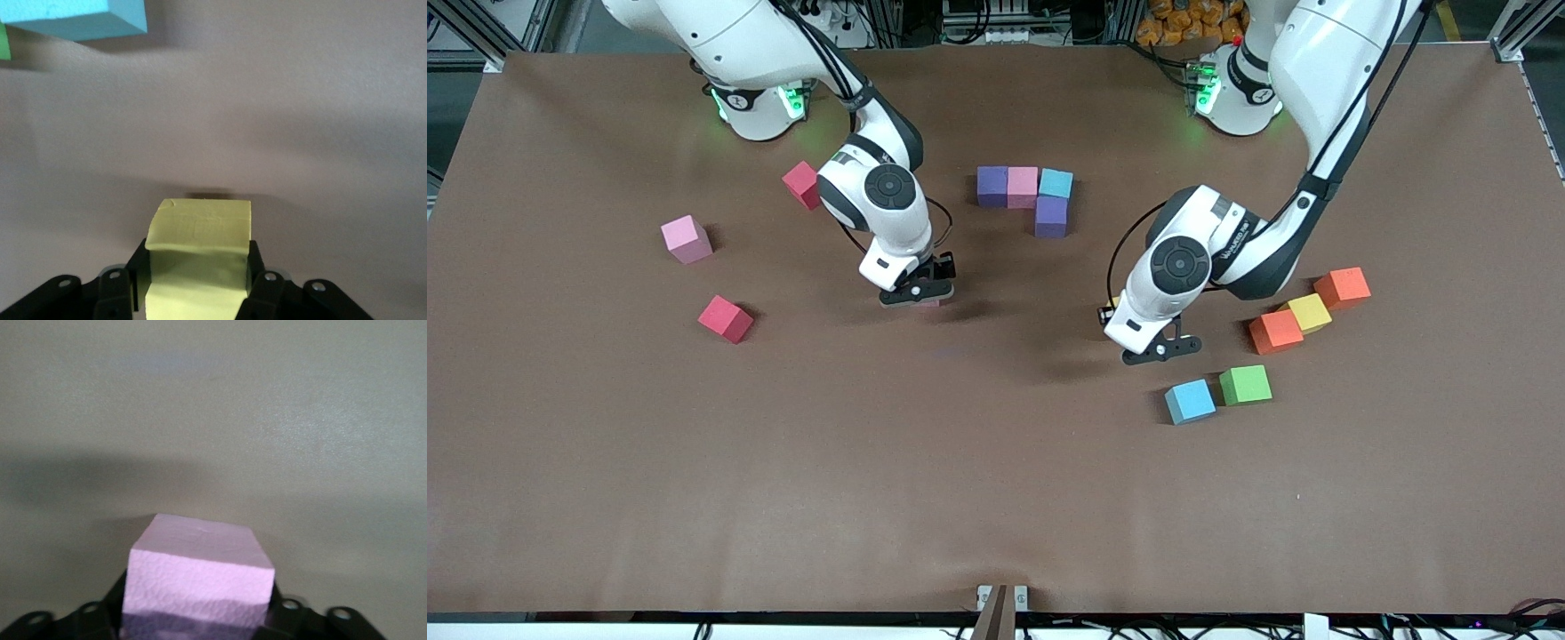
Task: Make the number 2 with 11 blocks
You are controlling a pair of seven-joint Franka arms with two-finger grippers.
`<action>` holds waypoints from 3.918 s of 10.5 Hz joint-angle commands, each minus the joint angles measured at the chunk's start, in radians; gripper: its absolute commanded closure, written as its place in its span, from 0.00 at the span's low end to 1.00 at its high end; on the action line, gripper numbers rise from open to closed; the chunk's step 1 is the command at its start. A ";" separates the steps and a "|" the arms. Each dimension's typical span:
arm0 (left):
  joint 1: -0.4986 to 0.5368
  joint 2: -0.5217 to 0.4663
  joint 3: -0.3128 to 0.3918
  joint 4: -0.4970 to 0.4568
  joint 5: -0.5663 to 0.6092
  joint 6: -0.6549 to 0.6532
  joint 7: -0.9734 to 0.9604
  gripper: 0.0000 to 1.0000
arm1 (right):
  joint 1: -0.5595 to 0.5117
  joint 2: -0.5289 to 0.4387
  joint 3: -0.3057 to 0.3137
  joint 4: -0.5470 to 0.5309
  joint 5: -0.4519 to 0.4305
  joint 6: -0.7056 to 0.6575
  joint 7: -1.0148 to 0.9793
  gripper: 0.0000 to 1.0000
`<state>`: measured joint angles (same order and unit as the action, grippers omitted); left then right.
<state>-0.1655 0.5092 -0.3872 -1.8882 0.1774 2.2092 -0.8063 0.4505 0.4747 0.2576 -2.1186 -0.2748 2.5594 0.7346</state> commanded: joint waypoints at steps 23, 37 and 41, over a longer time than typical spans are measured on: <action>-0.180 0.022 -0.114 -0.045 0.042 0.020 -0.255 0.44 | -0.237 0.019 0.011 0.442 0.246 -0.416 -0.690 1.00; -0.210 0.029 -0.119 -0.086 0.162 0.090 -0.229 0.44 | -0.237 0.019 0.008 0.433 0.235 -0.426 -0.696 1.00; -0.210 0.023 -0.127 -0.089 0.160 0.096 -0.228 0.44 | -0.237 0.019 0.008 0.433 0.235 -0.426 -0.695 1.00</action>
<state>-0.3743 0.5419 -0.5094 -1.9687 0.3133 2.2948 -1.0328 0.2157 0.4848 0.2622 -1.7016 -0.0436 2.1451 0.0528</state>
